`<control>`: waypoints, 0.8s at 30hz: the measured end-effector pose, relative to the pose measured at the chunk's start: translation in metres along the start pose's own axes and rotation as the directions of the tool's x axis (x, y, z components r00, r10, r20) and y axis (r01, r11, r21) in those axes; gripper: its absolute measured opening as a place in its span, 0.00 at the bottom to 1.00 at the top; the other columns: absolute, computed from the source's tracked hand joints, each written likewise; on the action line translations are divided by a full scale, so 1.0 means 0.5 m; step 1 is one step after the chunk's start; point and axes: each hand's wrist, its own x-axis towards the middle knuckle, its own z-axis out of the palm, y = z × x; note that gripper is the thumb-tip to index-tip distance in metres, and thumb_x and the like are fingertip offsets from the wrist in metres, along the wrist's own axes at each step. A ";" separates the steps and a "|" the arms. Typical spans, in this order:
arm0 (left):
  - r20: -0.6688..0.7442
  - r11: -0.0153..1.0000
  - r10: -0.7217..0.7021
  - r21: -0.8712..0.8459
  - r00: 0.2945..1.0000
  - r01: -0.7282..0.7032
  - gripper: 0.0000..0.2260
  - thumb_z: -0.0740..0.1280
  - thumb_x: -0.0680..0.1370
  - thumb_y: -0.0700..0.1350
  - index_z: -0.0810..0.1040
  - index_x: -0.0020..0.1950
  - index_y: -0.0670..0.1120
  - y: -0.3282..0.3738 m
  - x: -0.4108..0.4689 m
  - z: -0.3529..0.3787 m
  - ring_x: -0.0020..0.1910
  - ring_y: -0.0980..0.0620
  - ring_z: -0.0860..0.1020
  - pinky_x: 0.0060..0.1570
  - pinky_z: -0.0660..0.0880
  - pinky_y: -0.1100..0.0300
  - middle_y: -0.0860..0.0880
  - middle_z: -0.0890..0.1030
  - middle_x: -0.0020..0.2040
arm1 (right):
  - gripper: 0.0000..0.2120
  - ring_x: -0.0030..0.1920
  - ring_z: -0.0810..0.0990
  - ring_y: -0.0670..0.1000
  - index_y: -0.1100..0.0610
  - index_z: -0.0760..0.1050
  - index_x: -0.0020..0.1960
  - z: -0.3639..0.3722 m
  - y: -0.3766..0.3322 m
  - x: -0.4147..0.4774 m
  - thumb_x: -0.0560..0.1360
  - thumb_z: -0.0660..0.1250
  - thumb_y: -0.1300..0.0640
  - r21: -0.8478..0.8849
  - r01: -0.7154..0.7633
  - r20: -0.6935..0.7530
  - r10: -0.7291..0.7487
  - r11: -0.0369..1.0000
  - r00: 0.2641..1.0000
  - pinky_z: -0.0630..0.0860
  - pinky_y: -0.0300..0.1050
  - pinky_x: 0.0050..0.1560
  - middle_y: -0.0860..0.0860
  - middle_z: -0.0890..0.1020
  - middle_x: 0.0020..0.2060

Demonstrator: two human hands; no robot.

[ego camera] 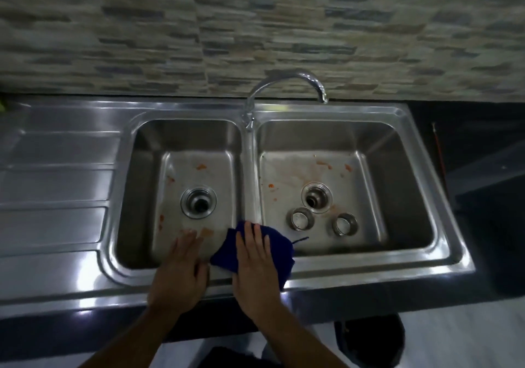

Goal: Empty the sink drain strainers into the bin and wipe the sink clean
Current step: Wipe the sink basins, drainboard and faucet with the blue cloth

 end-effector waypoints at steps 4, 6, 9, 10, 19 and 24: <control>-0.012 1.000 -0.009 -0.005 1.000 0.009 0.27 0.57 0.76 0.49 0.71 0.75 0.47 -0.010 0.009 0.005 0.76 0.43 0.67 0.70 0.71 0.46 0.45 0.68 0.77 | 0.45 0.81 0.40 0.57 0.57 0.41 0.82 -0.007 0.009 0.056 0.74 0.65 0.62 0.064 -0.065 0.030 0.063 0.996 0.998 0.47 0.60 0.80 0.54 0.42 0.81; -0.028 1.000 0.021 0.012 0.999 -0.021 0.26 0.56 0.76 0.50 0.76 0.71 0.45 -0.010 0.012 0.004 0.74 0.42 0.71 0.68 0.72 0.46 0.43 0.72 0.75 | 0.46 0.79 0.33 0.52 0.52 0.33 0.80 -0.022 0.021 0.099 0.76 0.62 0.63 0.117 -0.090 0.045 0.085 0.989 0.995 0.45 0.58 0.81 0.49 0.36 0.80; -0.007 0.997 0.064 0.040 0.998 -0.064 0.26 0.56 0.74 0.50 0.80 0.67 0.42 -0.011 0.016 0.003 0.69 0.41 0.77 0.67 0.74 0.45 0.43 0.77 0.70 | 0.43 0.78 0.32 0.49 0.52 0.35 0.81 -0.057 0.046 0.190 0.79 0.62 0.64 0.192 -0.097 0.017 0.095 0.977 0.995 0.55 0.50 0.80 0.47 0.37 0.80; -0.006 0.997 0.071 0.043 0.997 -0.071 0.25 0.56 0.74 0.49 0.81 0.66 0.42 -0.012 0.018 0.003 0.68 0.42 0.77 0.68 0.73 0.48 0.43 0.79 0.68 | 0.42 0.78 0.33 0.50 0.53 0.39 0.82 -0.067 0.055 0.227 0.78 0.62 0.66 0.214 -0.088 -0.005 0.091 0.973 0.996 0.59 0.47 0.77 0.48 0.39 0.81; 0.006 0.989 0.133 0.061 0.991 -0.133 0.24 0.52 0.81 0.50 0.85 0.58 0.42 -0.040 0.034 0.016 0.60 0.43 0.83 0.72 0.58 0.62 0.45 0.85 0.59 | 0.38 0.81 0.44 0.57 0.58 0.51 0.81 -0.095 0.106 0.480 0.76 0.62 0.70 0.262 -0.052 -0.108 0.082 0.964 0.991 0.56 0.45 0.77 0.54 0.48 0.82; -0.027 0.973 0.230 0.013 0.973 -0.229 0.29 0.43 0.84 0.53 0.83 0.58 0.44 -0.027 0.034 0.001 0.67 0.58 0.77 0.76 0.49 0.68 0.47 0.86 0.56 | 0.41 0.81 0.43 0.55 0.54 0.50 0.82 -0.073 0.102 0.420 0.76 0.63 0.73 0.333 -0.015 -0.191 0.083 0.943 0.978 0.53 0.43 0.76 0.52 0.45 0.82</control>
